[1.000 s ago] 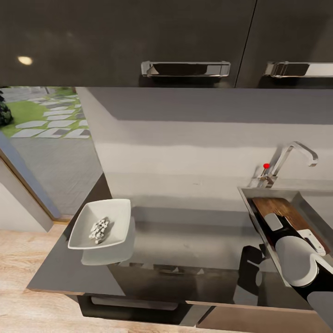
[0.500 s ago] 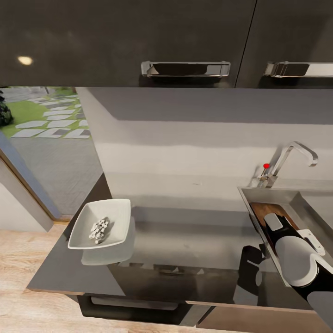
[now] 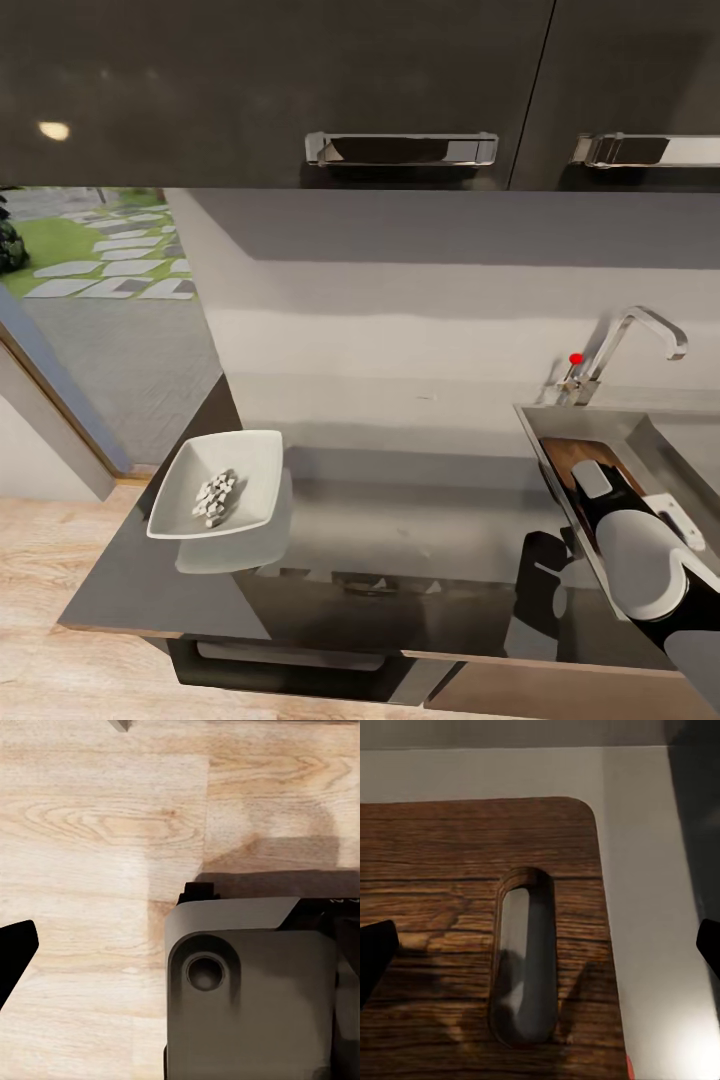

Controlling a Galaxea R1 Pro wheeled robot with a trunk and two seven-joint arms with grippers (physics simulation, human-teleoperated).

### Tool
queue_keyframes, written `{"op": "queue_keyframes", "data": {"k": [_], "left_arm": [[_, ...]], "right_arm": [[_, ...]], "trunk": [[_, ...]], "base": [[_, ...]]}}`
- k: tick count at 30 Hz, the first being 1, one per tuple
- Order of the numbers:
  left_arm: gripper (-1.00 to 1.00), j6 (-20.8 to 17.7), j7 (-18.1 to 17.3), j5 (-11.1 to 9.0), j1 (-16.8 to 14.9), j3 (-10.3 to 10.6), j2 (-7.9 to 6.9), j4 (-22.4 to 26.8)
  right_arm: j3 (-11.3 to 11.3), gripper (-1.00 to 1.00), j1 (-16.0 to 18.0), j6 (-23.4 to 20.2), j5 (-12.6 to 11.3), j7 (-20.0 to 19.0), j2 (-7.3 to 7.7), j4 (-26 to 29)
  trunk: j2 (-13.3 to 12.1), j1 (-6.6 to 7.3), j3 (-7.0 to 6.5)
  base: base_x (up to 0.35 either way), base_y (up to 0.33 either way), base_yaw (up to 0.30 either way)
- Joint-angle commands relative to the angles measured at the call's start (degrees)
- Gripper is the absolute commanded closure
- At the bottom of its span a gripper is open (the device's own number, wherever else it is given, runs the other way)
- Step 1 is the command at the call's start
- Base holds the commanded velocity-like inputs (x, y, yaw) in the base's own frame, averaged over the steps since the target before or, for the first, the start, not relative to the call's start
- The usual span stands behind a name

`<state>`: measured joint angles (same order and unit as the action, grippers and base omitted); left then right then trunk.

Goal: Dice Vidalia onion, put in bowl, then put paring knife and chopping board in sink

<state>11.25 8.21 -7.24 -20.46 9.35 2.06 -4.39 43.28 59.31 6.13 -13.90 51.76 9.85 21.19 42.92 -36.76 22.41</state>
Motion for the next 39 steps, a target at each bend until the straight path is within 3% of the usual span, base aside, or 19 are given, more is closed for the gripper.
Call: {"op": "queue_keyframes", "data": {"k": [1, 4, 8, 11, 15, 16, 18, 19, 21, 22, 28, 33, 39], "left_arm": [[-1.0, 0.44, 0.05, -0.58, -0.11, 0.49, 0.05, -0.27], [-1.0, 0.44, 0.05, -0.56, -0.11, 0.49, 0.05, -0.26], [-1.0, 0.44, -0.02, -0.58, -0.11, 0.49, 0.06, -0.25], [-1.0, 0.44, -0.03, -0.57, -0.11, 0.49, 0.06, -0.23], [-1.0, 0.44, -0.03, -0.58, -0.11, 0.49, 0.05, -0.22], [-1.0, 0.44, -0.06, -0.58, -0.11, 0.49, 0.08, -0.21], [-1.0, 0.44, -0.08, -0.58, -0.11, 0.49, 0.1, -0.21], [-1.0, 0.44, -0.09, -0.57, -0.11, 0.49, 0.11, -0.22], [-1.0, 0.44, -0.08, -0.55, -0.11, 0.49, 0.12, -0.22], [-1.0, 0.44, -0.08, -0.56, -0.11, 0.49, 0.13, -0.23], [-1.0, 0.44, -0.06, -0.56, -0.11, 0.49, 0.13, -0.25], [-1.0, 0.44, -0.04, -0.56, -0.11, 0.49, 0.13, -0.22], [-1.0, 0.44, -0.05, -0.56, -0.11, 0.49, 0.14, -0.24]], "right_arm": [[-0.28, -1.0, 0.05, 0.58, -0.48, 0.01, 0.01, 0.08], [-7.01, -1.0, 0.06, 0.44, 0.53, 0.1, -0.07, 1.12], [-13.63, -1.0, 0.07, -0.71, 0.71, 0.27, -0.15, 4.55], [-16.1, -1.0, 0.08, -5.19, 0.7, 0.28, -0.56, 9.57], [-16.96, -1.0, 0.1, -13.28, 0.72, 0.05, -1.56, 15.34], [-17.98, -1.0, 0.08, -16.93, 0.72, -0.75, -1.72, 17.87], [-20.11, -1.0, 0.08, -19.79, 0.72, -2.42, -1.68, 19.25], [-22.58, -1.0, 0.07, -22.62, 0.72, -5.27, -1.53, 19.99], [-24.01, -1.0, 0.07, -25.44, 0.75, -9.05, -1.38, 20.3], [-24.49, -1.0, 0.06, -27.36, 0.78, -11.83, -1.28, 20.42], [-24.96, -1.0, 0.02, -31.29, 0.83, -18.79, -0.63, 20.55], [-25.01, -1.0, 0.03, -32.14, 0.82, -22.33, -0.27, 20.56], [-25.03, -1.0, 0.02, -33.11, 0.87, -23.48, -0.04, 20.61]], "trunk": [[0.06, -0.01, 0.07], [0.06, -0.01, 0.07], [0.06, -0.01, 0.07], [0.06, -0.01, 0.07], [0.06, -0.01, 0.07], [0.06, -0.01, 0.07], [0.06, -0.01, 0.07], [0.06, -0.01, 0.07], [0.06, -0.01, 0.07], [0.06, -0.01, 0.07], [0.06, -0.01, 0.07], [0.06, -0.01, 0.07], [0.06, -0.01, 0.07]], "base": [[0.0, 0.0, 0.0], [0.0, 0.0, 0.0], [0.0, 0.0, 0.0], [0.0, 0.0, 0.0], [0.0, 0.0, 0.0], [0.0, 0.0, 0.0], [0.0, 0.0, 0.0], [0.0, 0.0, 0.0], [0.0, 0.0, 0.0], [0.0, 0.0, 0.0], [-0.134, 0.0, 0.0], [-0.317, 0.0, 0.0], [-0.336, 0.0, 0.0]]}}
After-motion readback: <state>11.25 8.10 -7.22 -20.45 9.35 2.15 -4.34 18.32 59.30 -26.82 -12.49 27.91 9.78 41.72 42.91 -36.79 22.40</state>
